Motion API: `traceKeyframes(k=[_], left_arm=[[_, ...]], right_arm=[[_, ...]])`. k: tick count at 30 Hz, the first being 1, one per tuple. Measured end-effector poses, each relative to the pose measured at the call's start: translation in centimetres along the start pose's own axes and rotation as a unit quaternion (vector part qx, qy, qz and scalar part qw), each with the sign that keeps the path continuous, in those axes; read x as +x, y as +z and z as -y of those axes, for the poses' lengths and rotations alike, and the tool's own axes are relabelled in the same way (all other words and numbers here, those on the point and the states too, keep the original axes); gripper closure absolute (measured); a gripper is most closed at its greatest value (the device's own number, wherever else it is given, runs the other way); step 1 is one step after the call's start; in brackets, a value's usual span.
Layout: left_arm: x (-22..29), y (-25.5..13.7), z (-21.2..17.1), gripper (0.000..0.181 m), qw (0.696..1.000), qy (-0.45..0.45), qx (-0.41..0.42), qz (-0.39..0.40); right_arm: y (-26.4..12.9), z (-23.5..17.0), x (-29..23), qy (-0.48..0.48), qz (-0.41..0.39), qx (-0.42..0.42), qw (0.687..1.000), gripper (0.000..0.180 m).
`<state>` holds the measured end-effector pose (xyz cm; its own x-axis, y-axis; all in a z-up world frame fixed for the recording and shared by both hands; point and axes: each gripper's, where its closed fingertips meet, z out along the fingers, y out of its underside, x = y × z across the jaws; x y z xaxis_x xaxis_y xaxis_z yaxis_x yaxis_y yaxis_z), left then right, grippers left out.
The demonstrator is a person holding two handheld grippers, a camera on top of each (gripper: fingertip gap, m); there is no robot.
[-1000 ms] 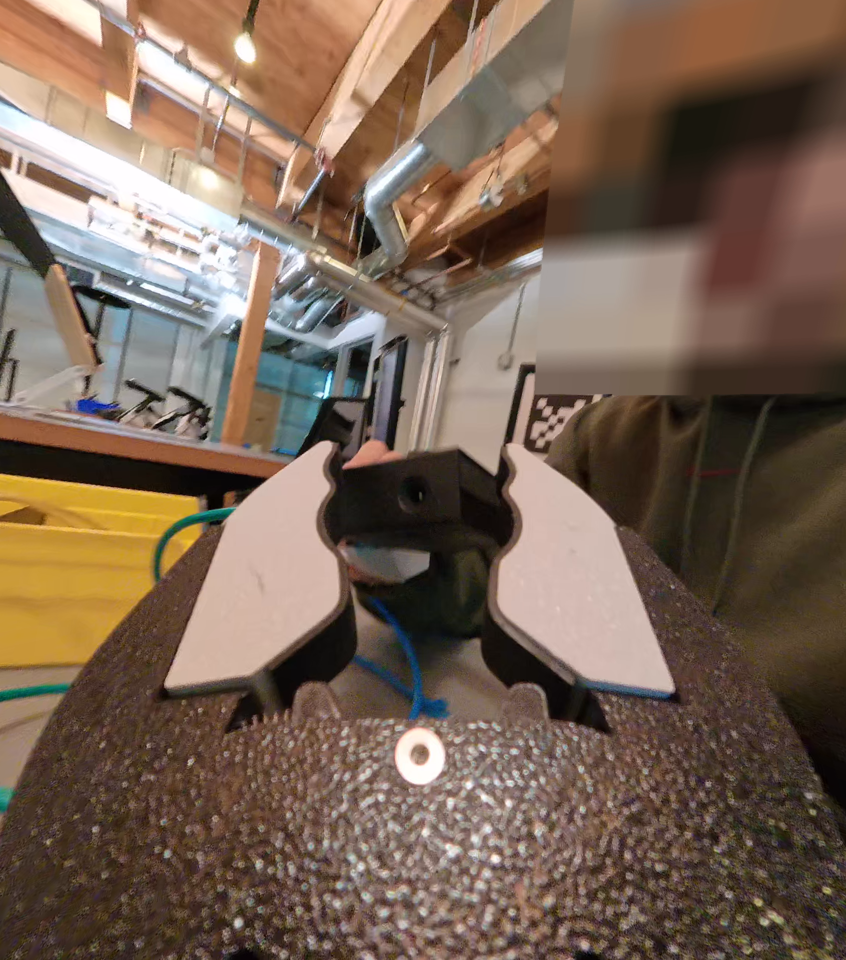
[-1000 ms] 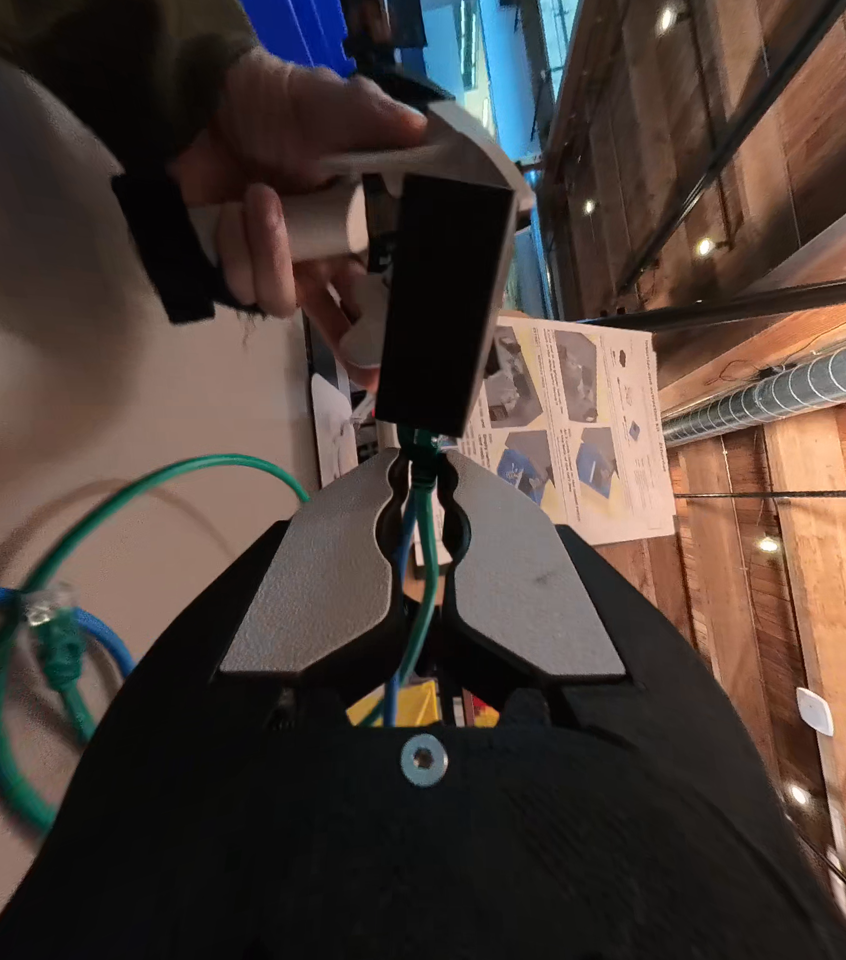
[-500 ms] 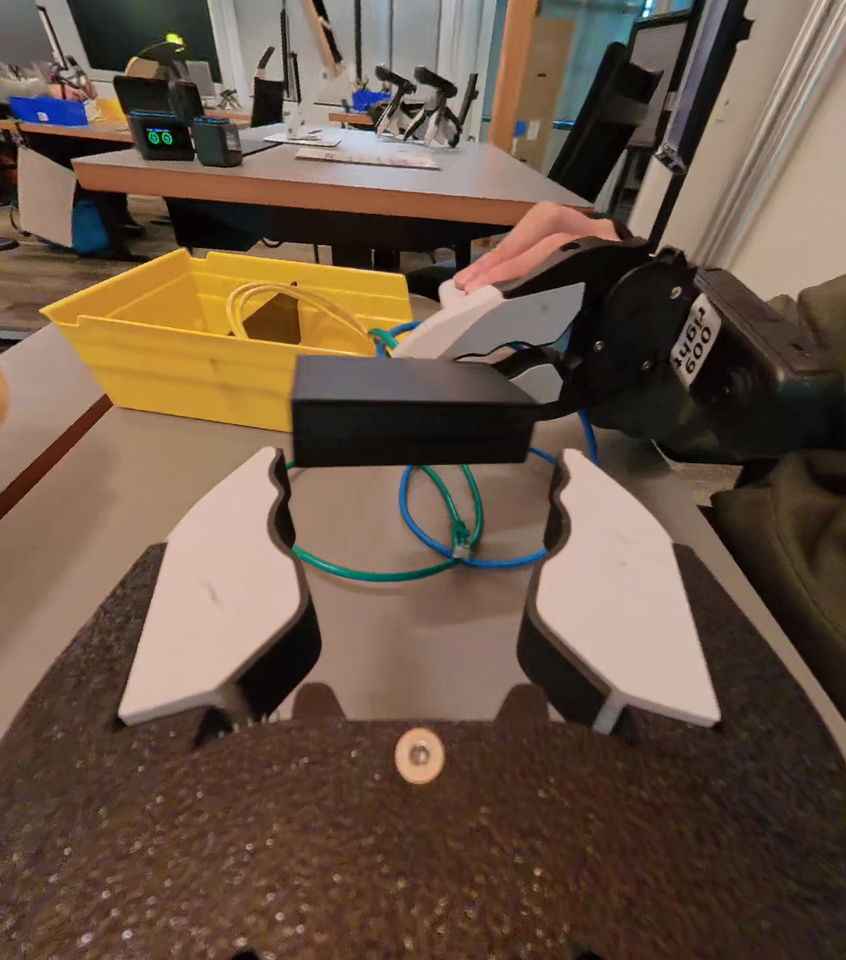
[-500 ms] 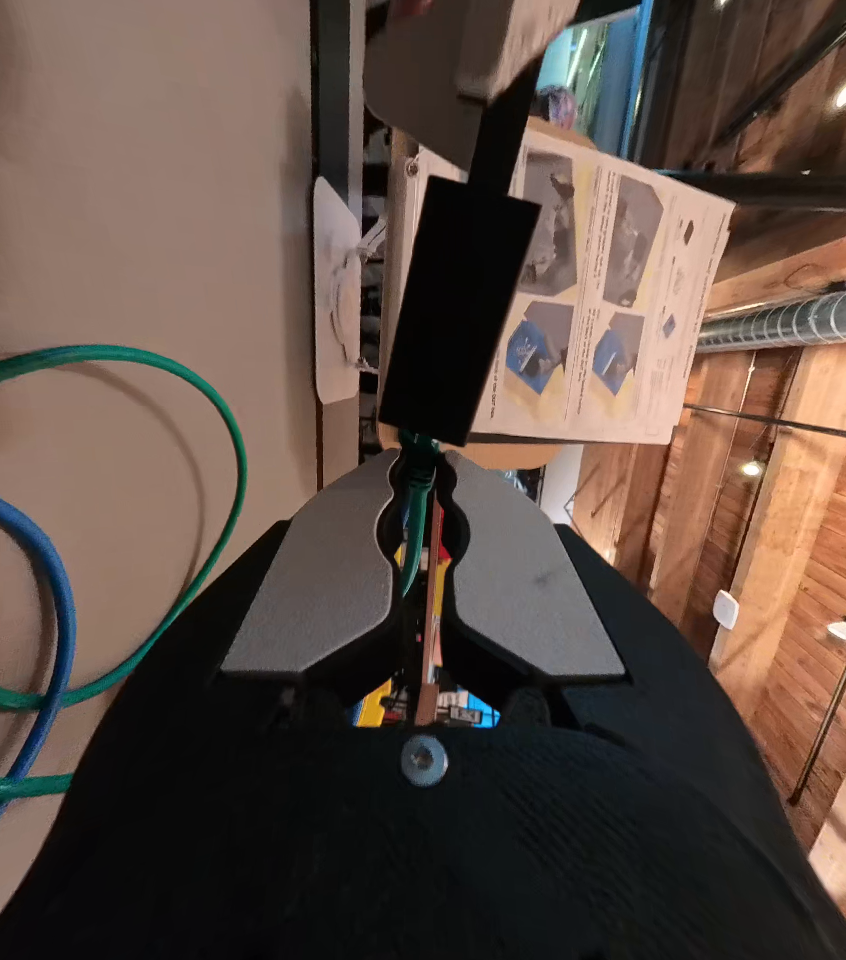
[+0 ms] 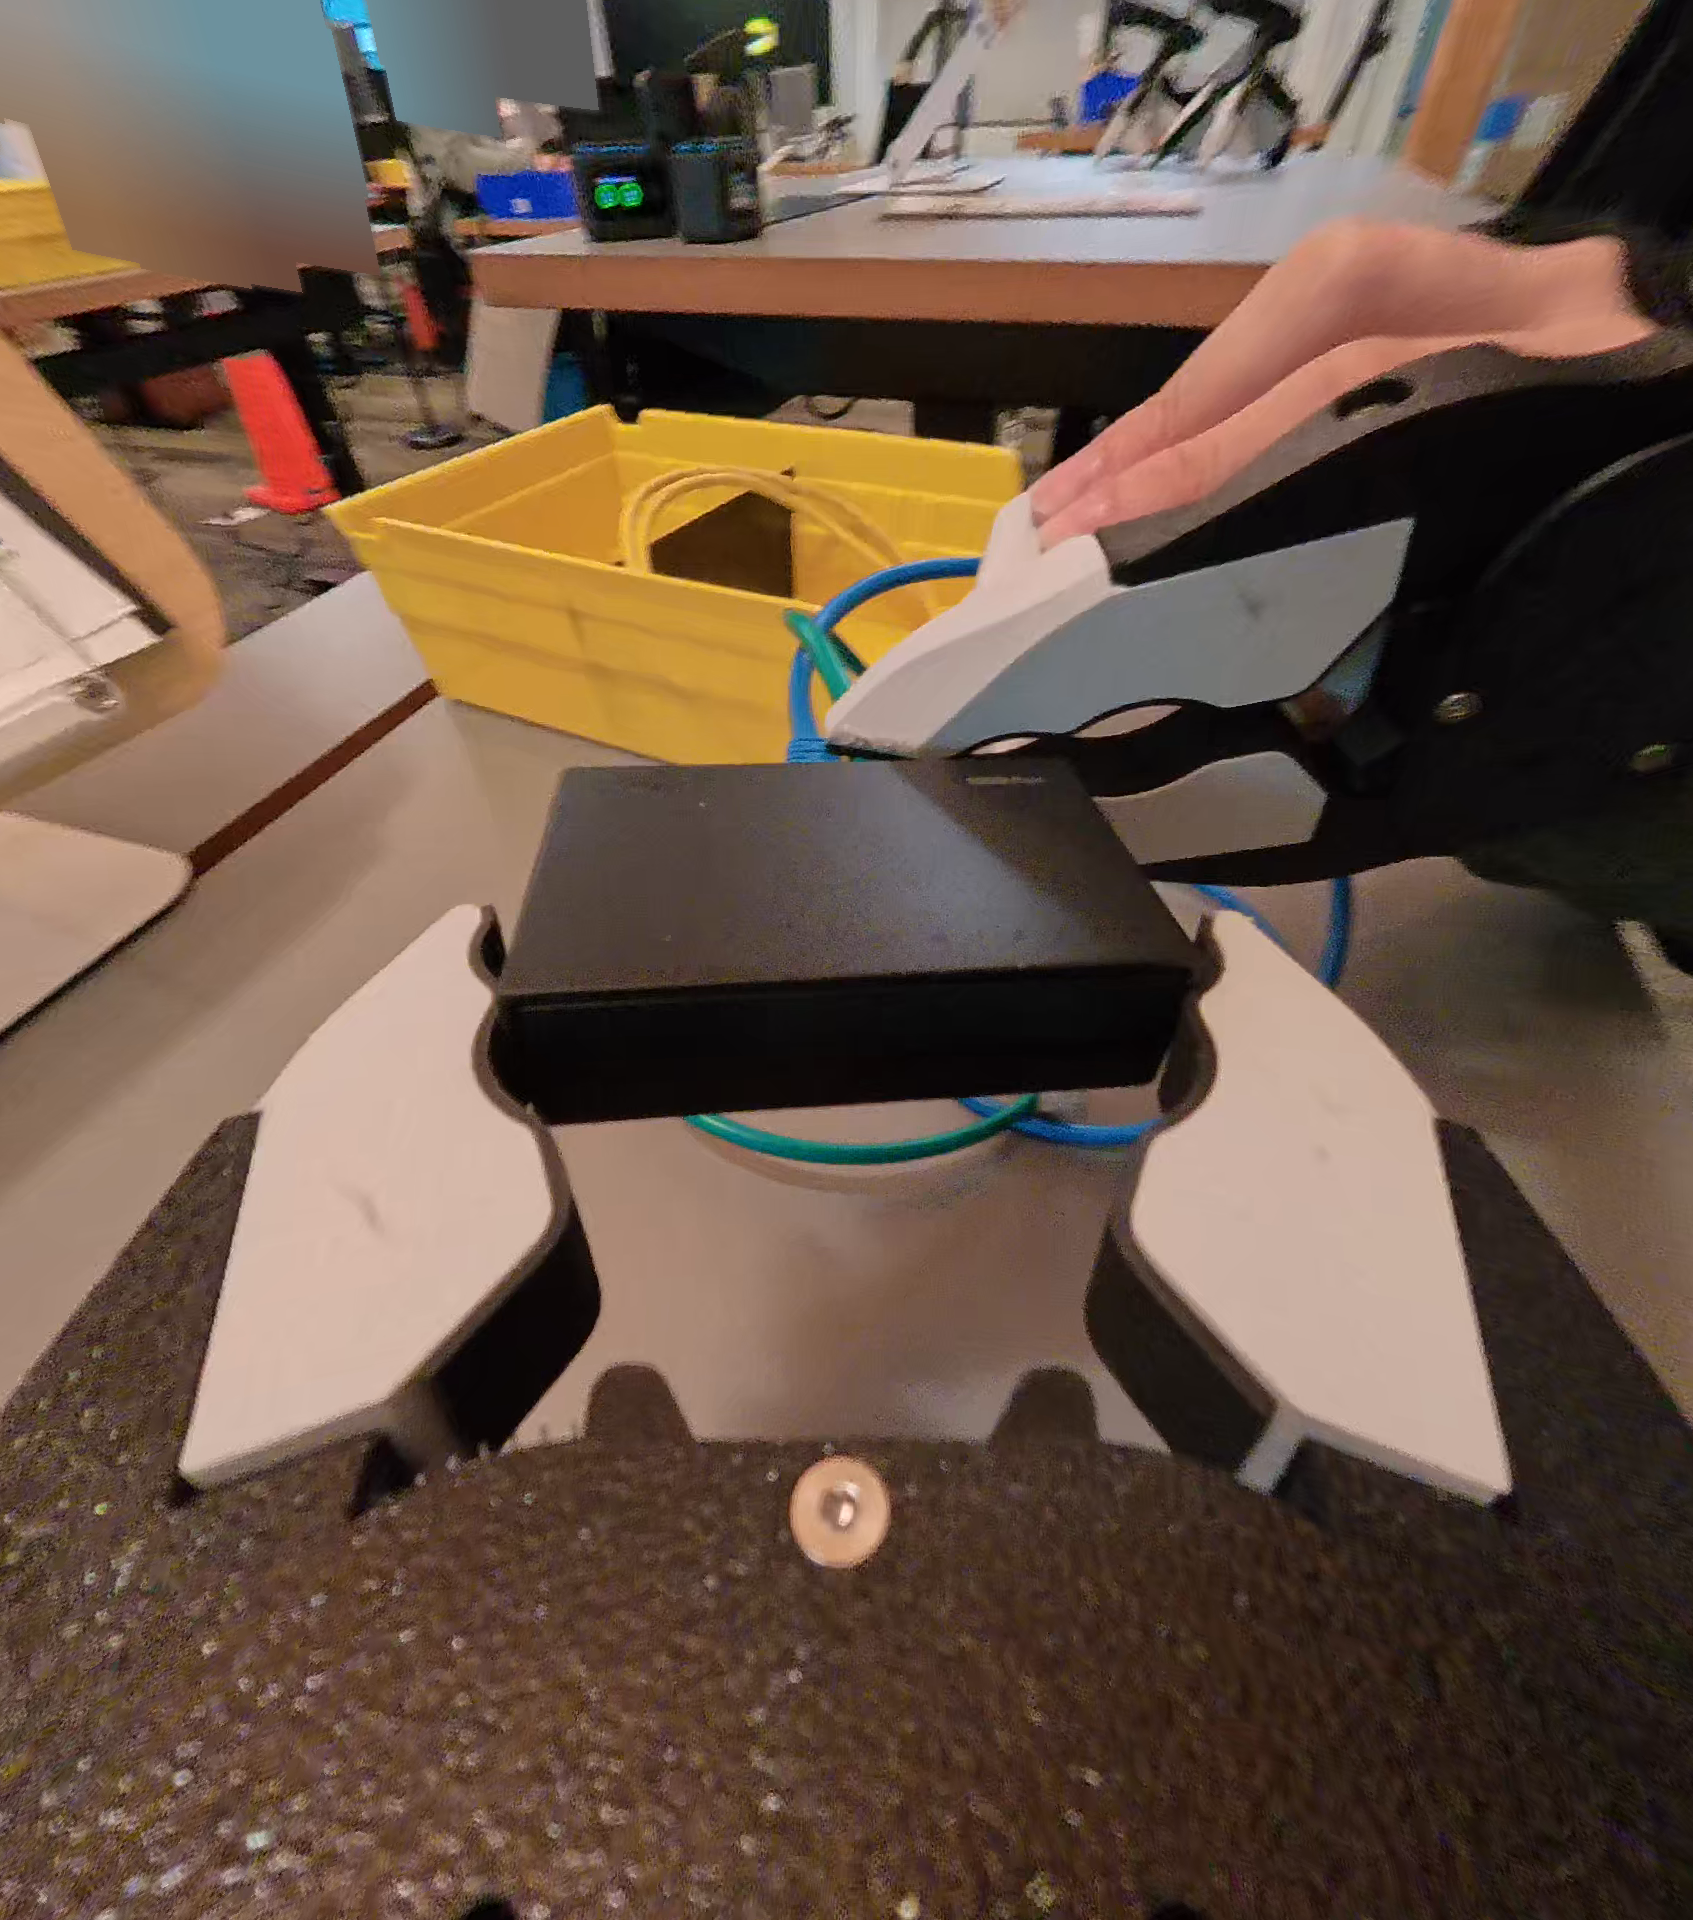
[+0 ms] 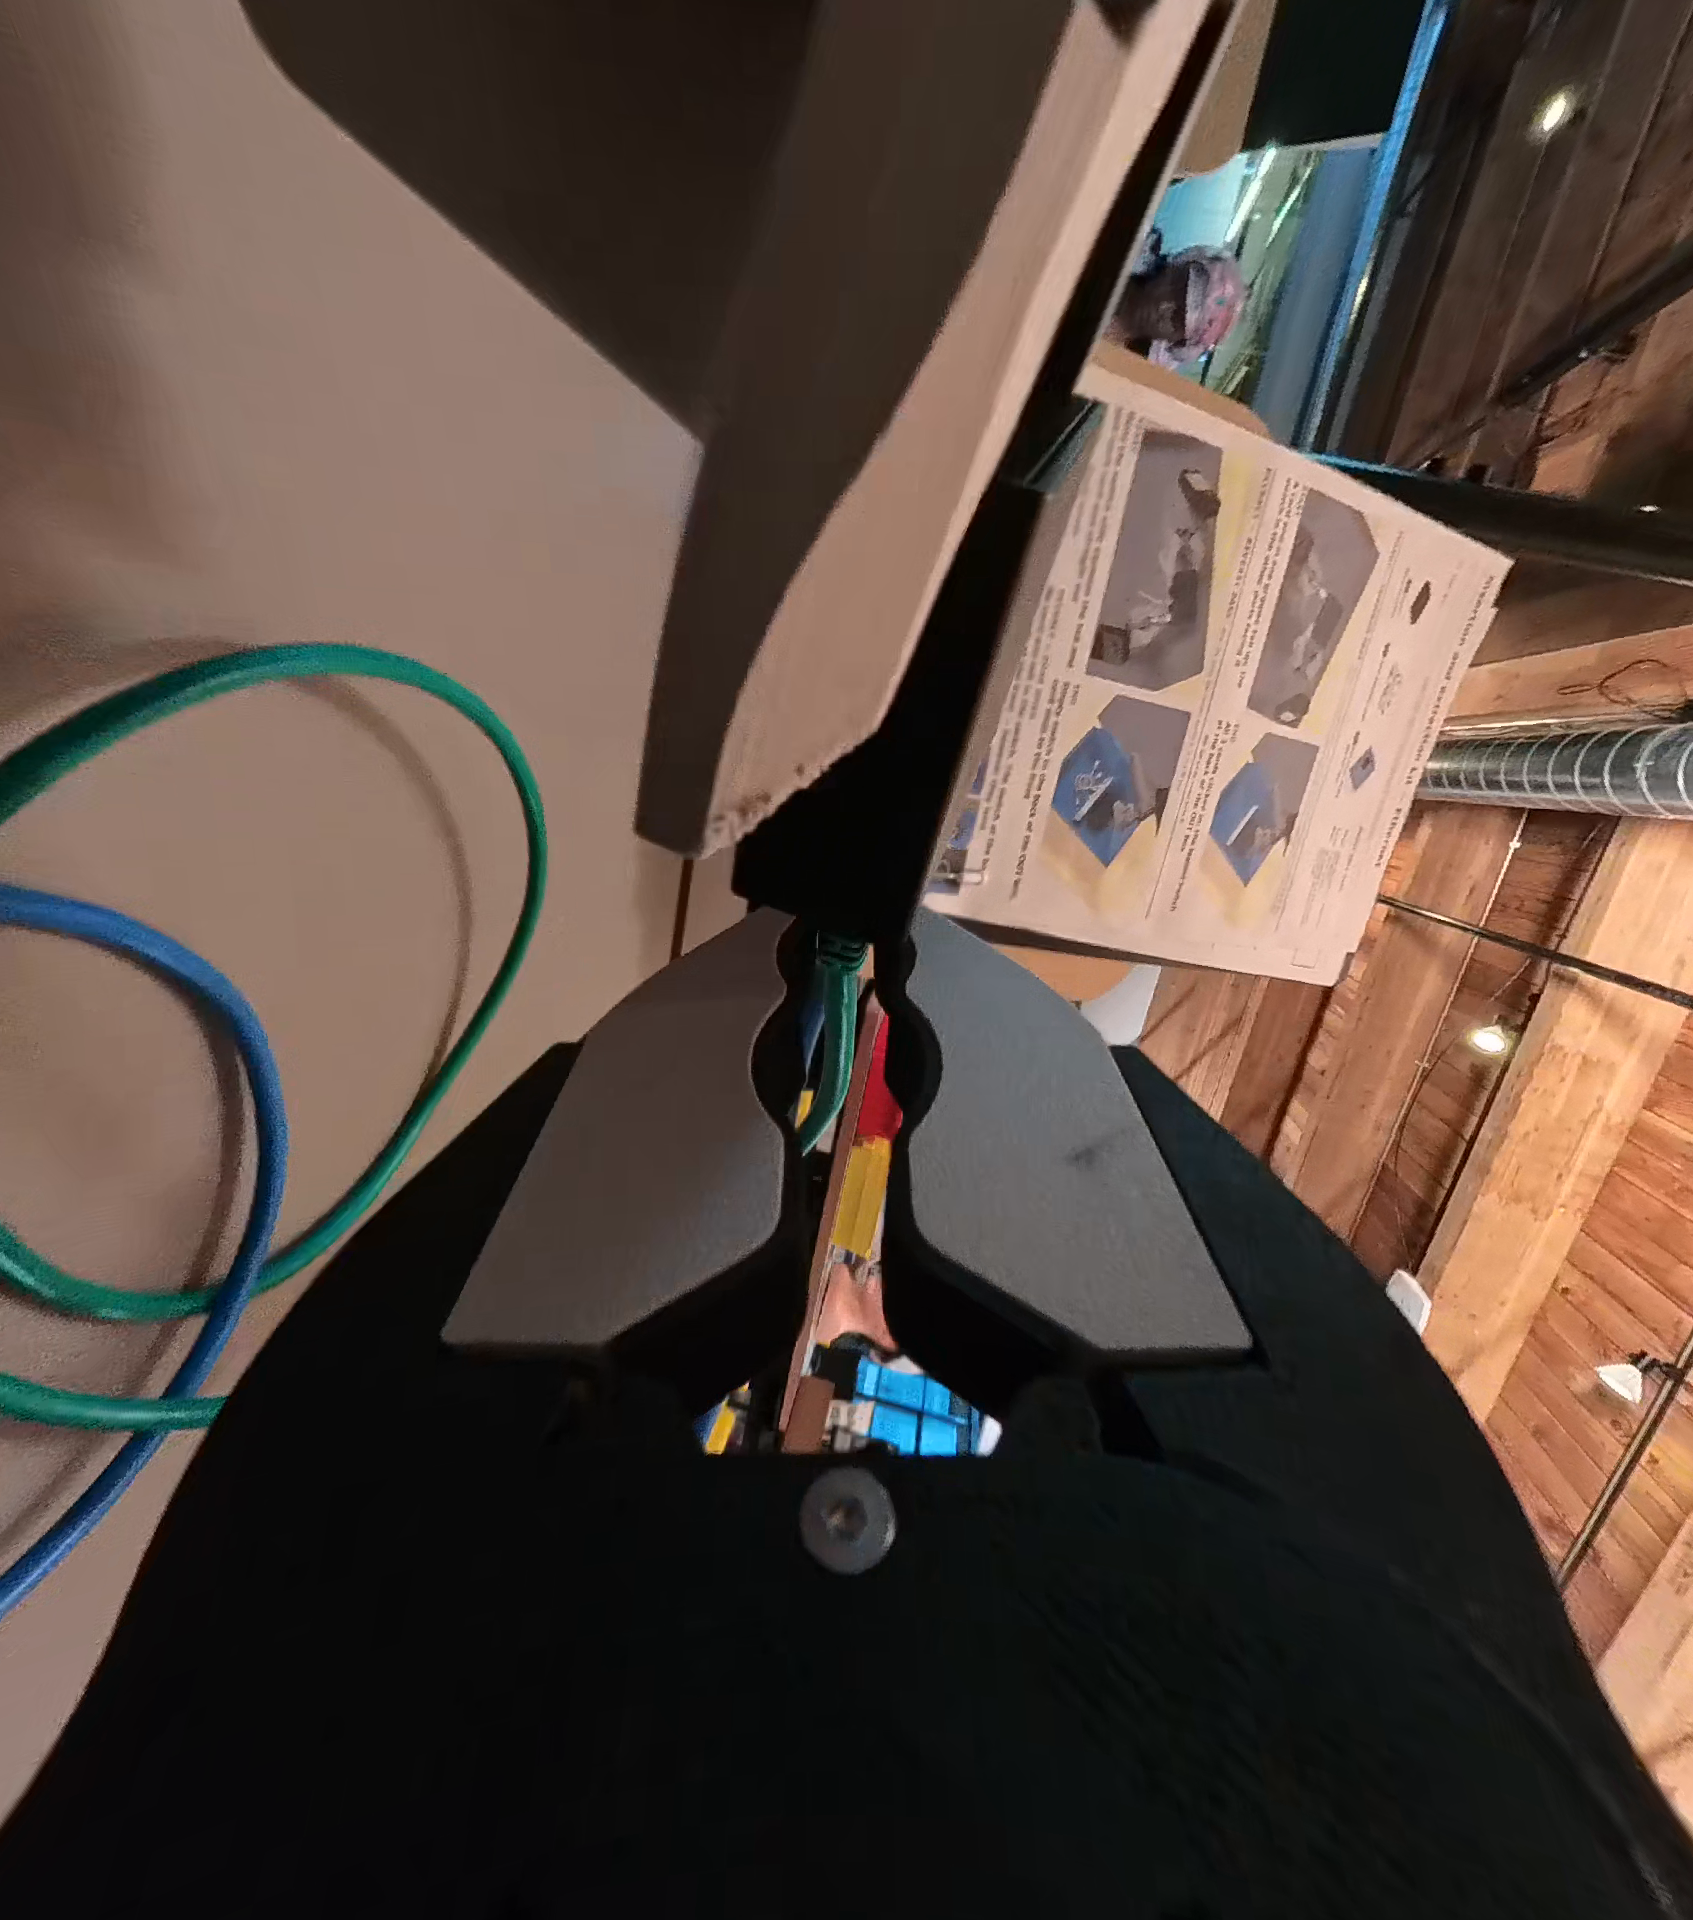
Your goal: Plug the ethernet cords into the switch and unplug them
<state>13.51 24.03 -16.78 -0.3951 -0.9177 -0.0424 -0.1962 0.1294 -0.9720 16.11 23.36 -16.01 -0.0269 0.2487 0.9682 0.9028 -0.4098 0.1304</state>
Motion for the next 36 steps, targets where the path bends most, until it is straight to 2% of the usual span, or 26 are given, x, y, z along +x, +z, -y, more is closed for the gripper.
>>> traceKeyframes(k=[2, 4, 6, 9, 14, 18, 22, 29, 34, 36], left_arm=[[-0.3, -0.3, 0.5, 0.061, 0.999, 0.022, 0.011, 0.041], [0.6, -0.5, 1.8, 0.068, 0.998, 0.033, 0.034, 0.039], [0.7, -0.1, 1.4, 0.058, 0.999, 0.031, 0.009, 0.04], [0.4, 0.3, 0.4, 0.052, 0.999, 0.016, -0.01, 0.049], [0.8, 0.2, 1.1, 0.05, 0.997, -0.055, 0.048, 0.009], [0.7, 0.3, 0.2, 0.046, 0.996, -0.08, 0.043, -0.022], [1.0, 0.5, -0.3, 0.054, 1.0, -0.012, 0.027, -0.001], [0.6, 1.2, -1.7, 0.055, 1.0, -0.007, 0.006, 0.019], [0.7, 1.2, -1.8, 0.056, 0.995, -0.083, 0.042, -0.021], [0.6, 1.1, -1.8, 0.057, 0.994, -0.098, 0.048, -0.024]], right_arm=[[-0.2, -0.1, -0.5, 0.002, 0.009, -0.003, 1.0, 0.17], [-0.5, -0.1, -0.5, 0.004, 0.008, -0.001, 1.0, 0.17], [-0.7, -0.1, -0.2, -0.004, -0.003, -0.004, 1.0, 0.17], [-1.0, -0.2, 0.3, 0.015, -0.014, -0.005, 1.0, 0.171], [-1.5, 0.3, 0.5, 0.014, -0.044, 0.015, 0.999, 0.171], [-1.8, 0.9, 0.0, -0.001, -0.051, 0.034, 0.998, 0.171], [-1.6, 0.9, -0.5, -0.007, -0.037, 0.037, 0.999, 0.171], [-0.9, 0.5, -1.2, -0.005, -0.023, 0.035, 0.999, 0.17], [-0.7, 0.7, -1.1, 0.064, -0.036, 0.069, 0.995, 0.168], [-0.7, 0.9, -1.0, 0.068, -0.051, 0.077, 0.993, 0.159]])
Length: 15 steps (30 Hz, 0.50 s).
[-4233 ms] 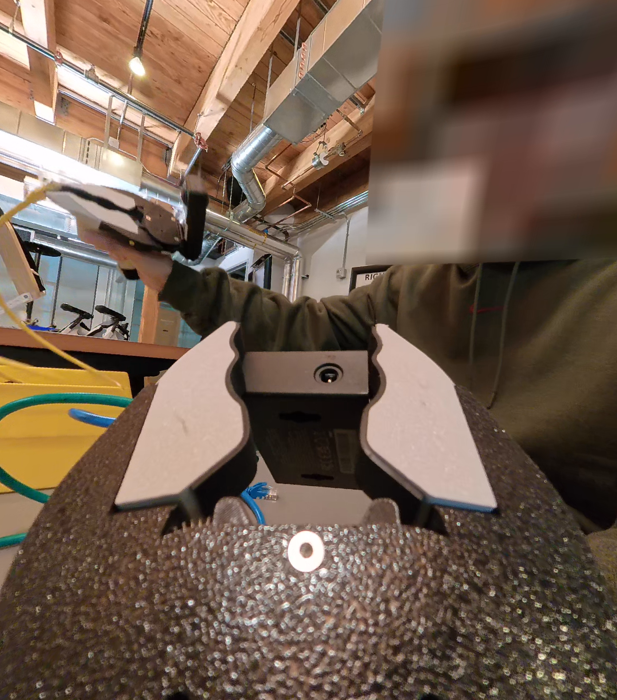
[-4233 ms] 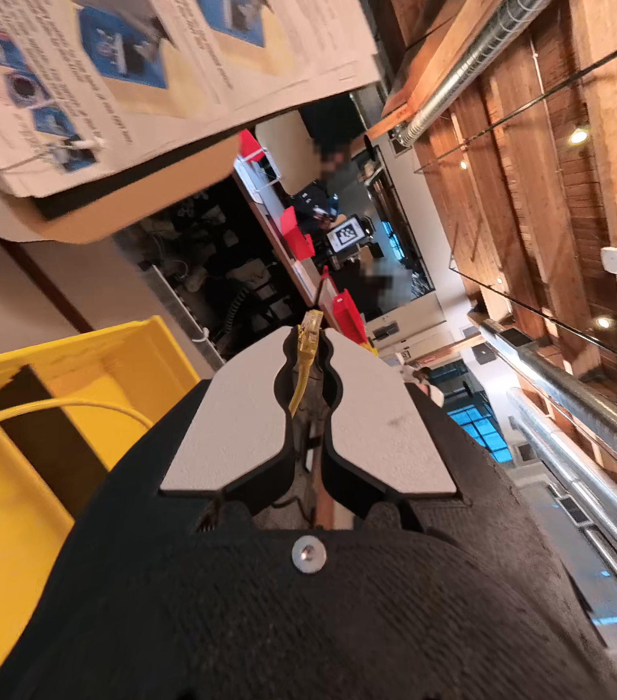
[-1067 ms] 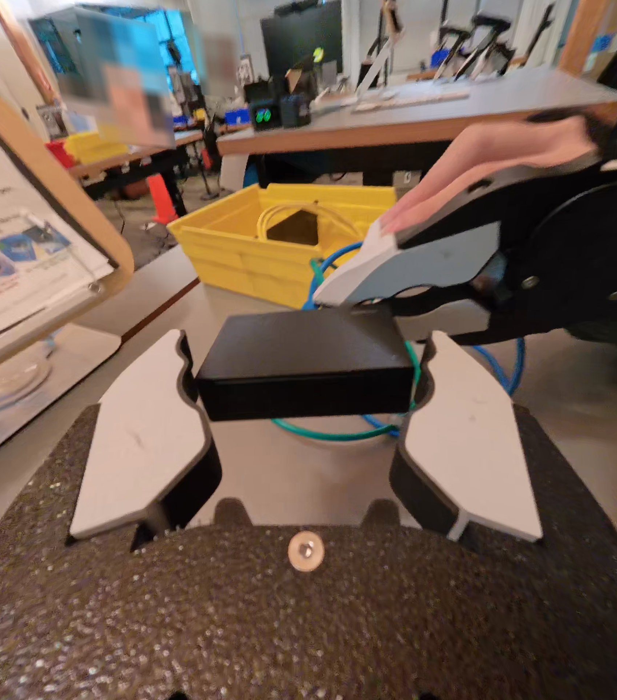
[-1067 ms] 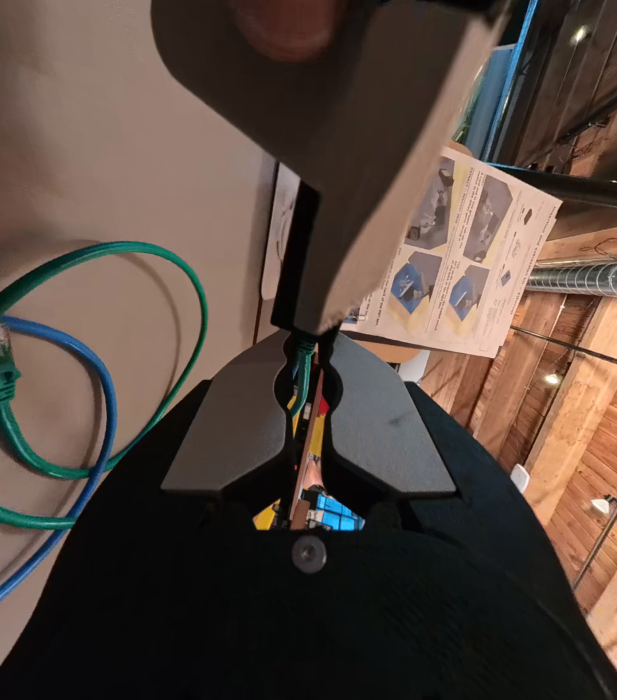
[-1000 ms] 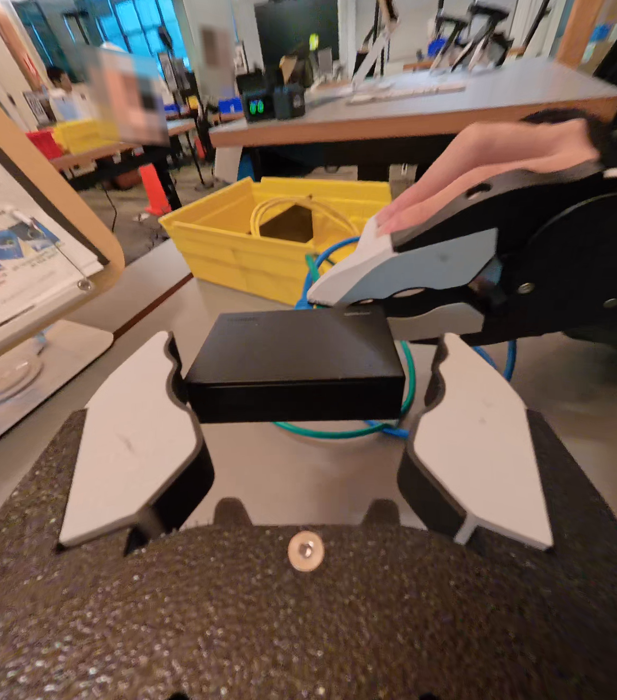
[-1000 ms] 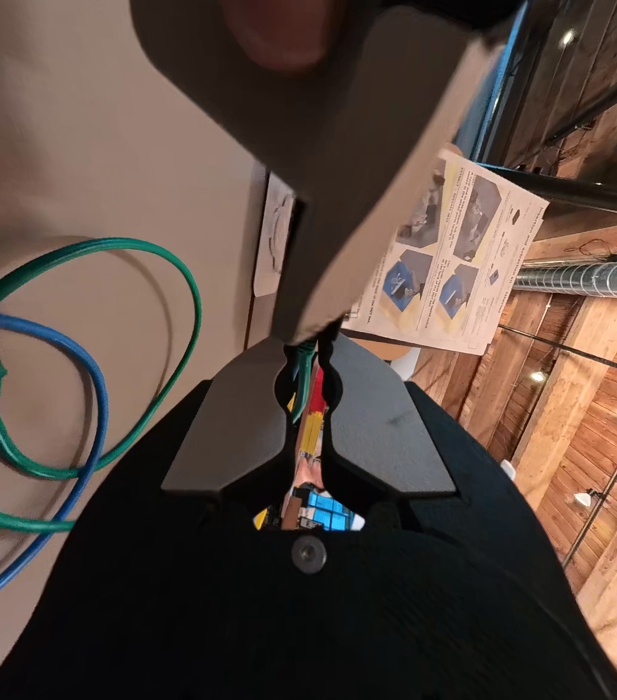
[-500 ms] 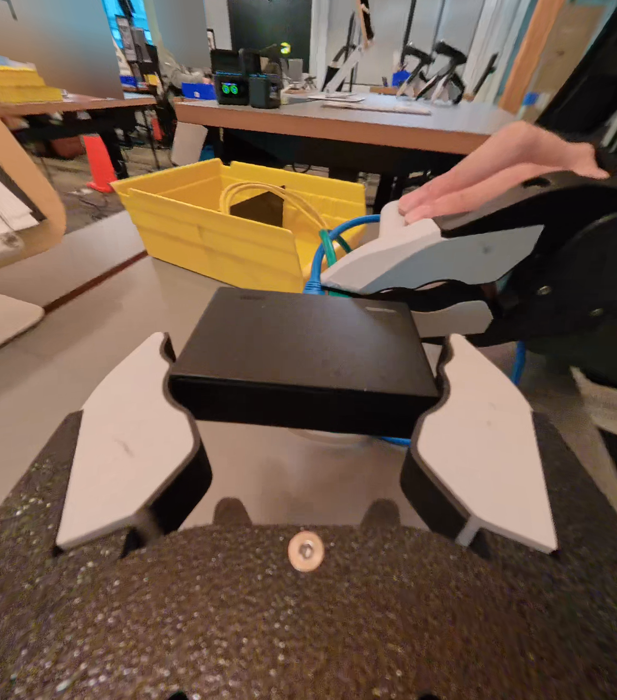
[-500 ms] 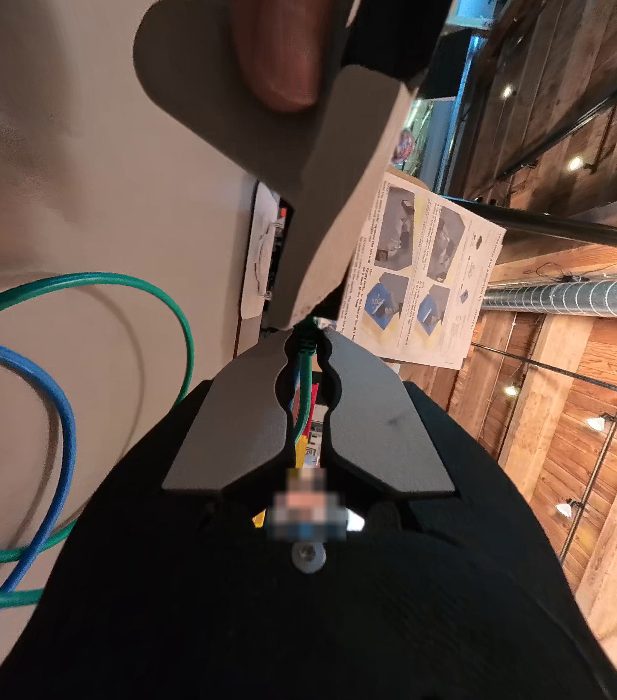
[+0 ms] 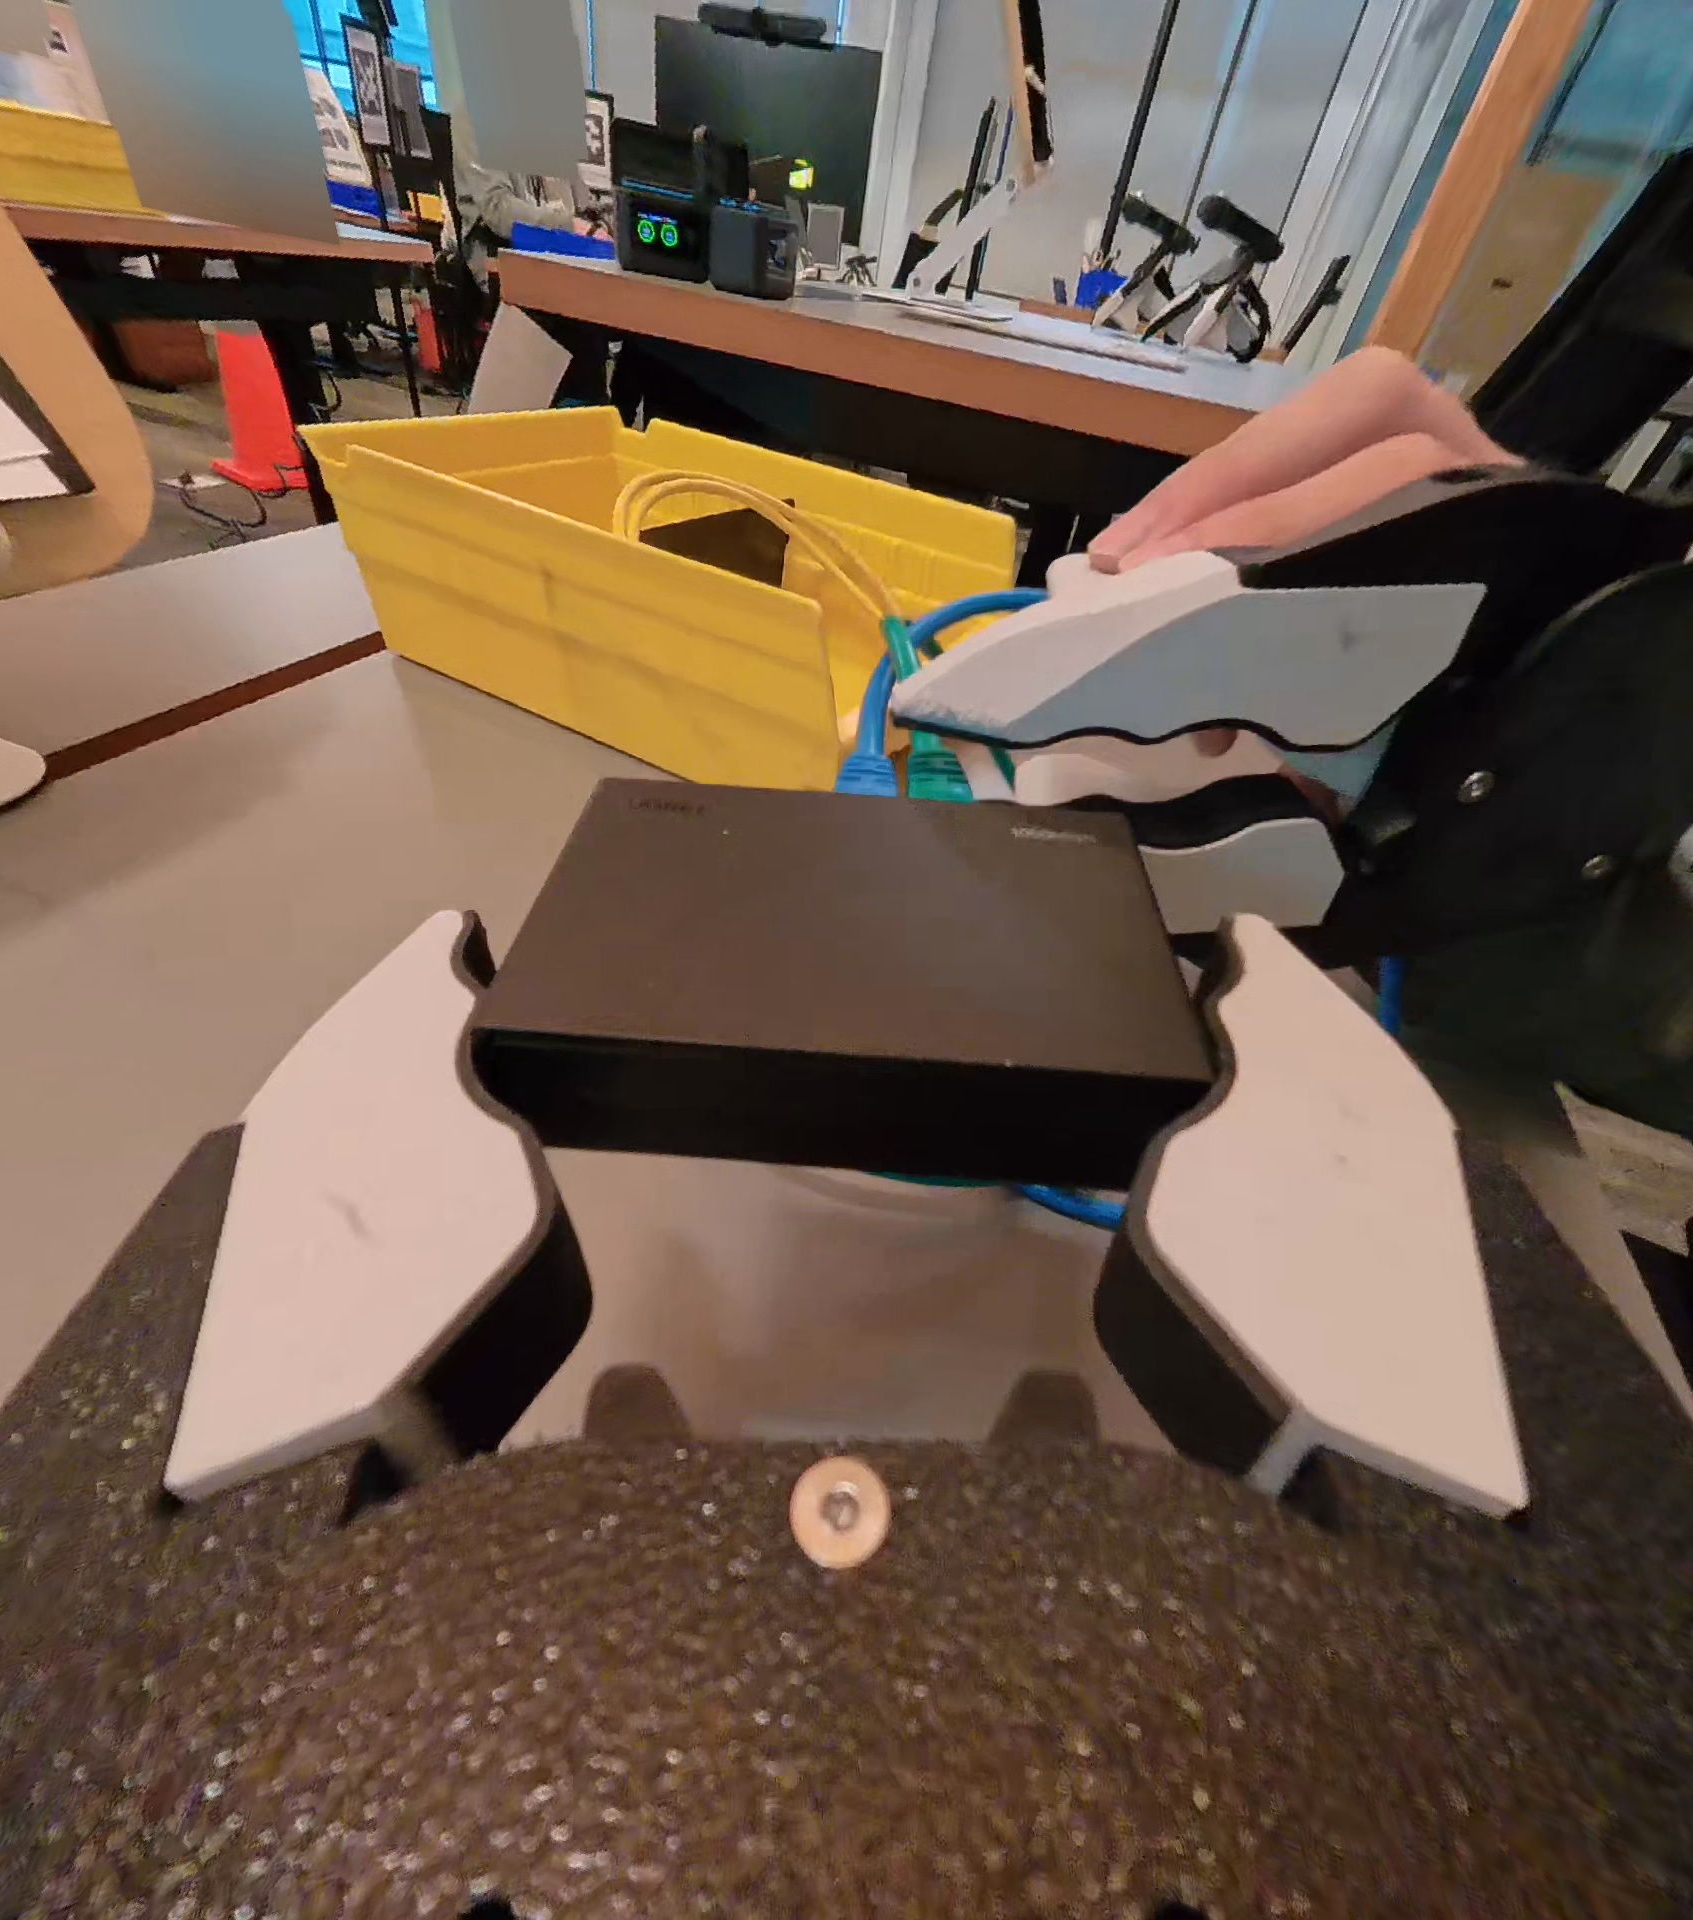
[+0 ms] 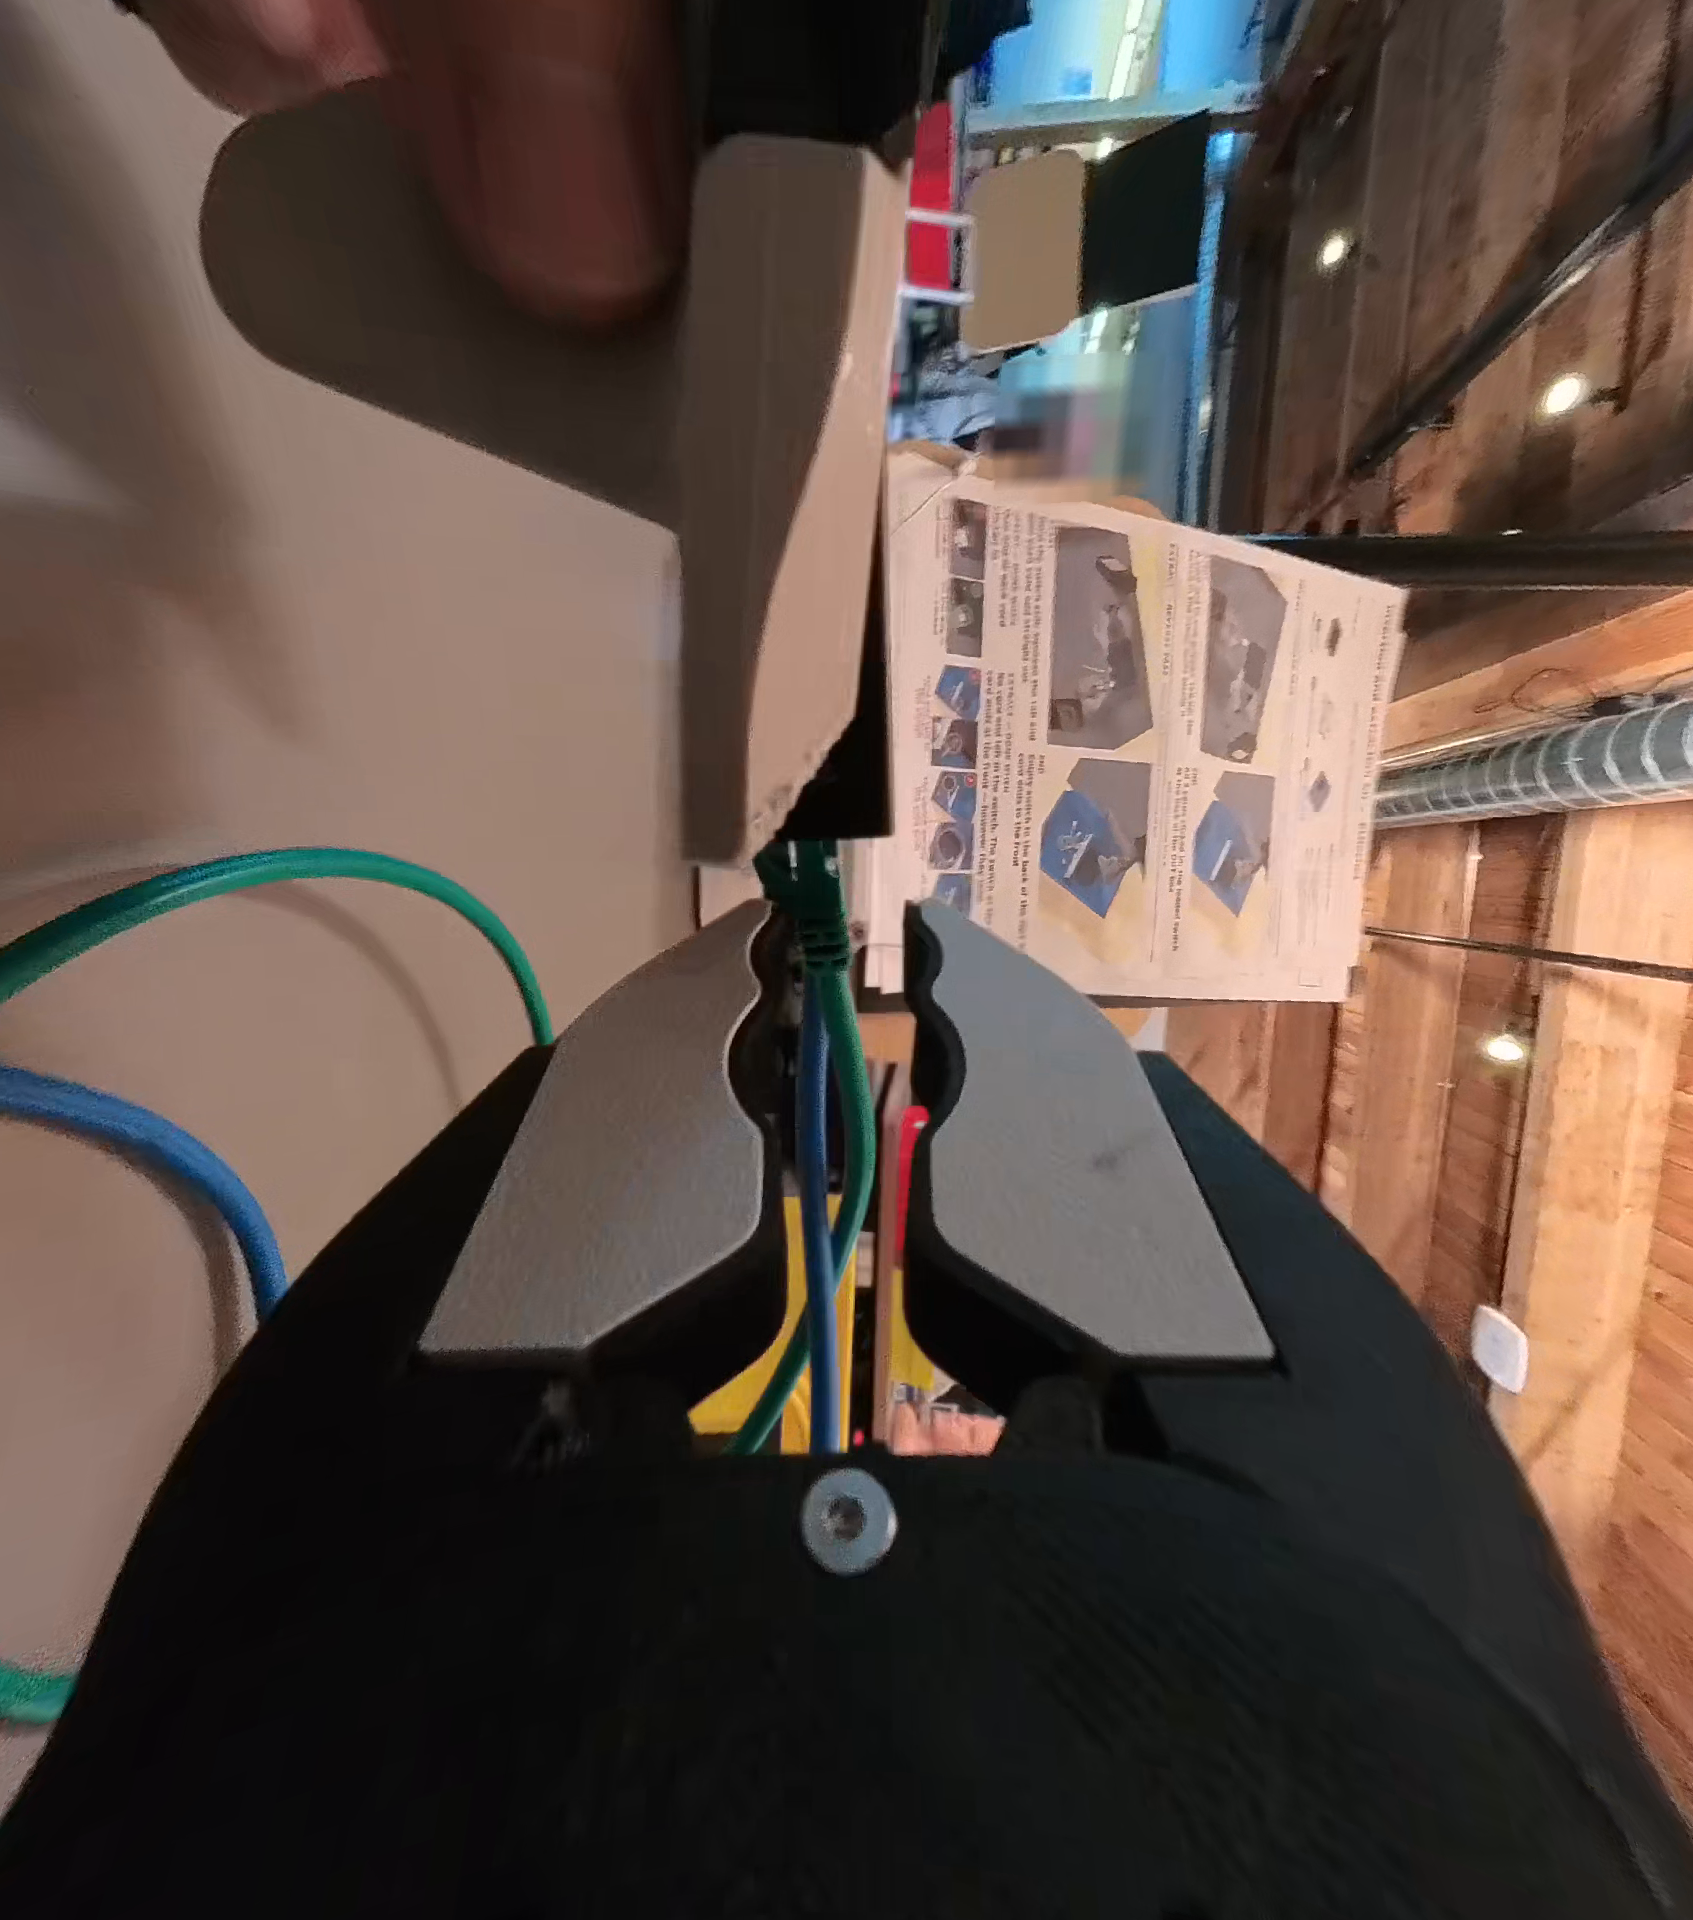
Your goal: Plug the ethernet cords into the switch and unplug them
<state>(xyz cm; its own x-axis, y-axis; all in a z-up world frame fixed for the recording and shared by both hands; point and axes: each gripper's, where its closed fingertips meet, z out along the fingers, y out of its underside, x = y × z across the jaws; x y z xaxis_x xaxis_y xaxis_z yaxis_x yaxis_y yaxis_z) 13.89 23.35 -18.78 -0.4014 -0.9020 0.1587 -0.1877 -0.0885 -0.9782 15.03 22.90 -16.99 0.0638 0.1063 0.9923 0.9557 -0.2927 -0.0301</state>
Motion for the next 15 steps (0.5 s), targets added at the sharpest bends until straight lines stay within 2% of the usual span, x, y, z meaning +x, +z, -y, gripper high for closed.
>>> traceKeyframes(k=[6, 10, 15], left_arm=[[0.1, -0.5, 0.7, 0.057, 0.995, -0.078, 0.035, -0.046], [0.3, -0.2, 0.0, 0.057, 0.995, -0.083, 0.022, -0.056], [0.1, -0.3, 0.0, 0.057, 0.994, -0.086, 0.022, -0.057]], right_arm=[[0.0, 1.6, -0.7, 0.028, -0.023, 0.049, 0.998, 0.15], [0.2, 2.3, -0.8, 0.049, -0.028, 0.066, 0.996, 0.157], [0.0, 2.3, -0.2, 0.09, -0.049, 0.076, 0.992, 0.149]])
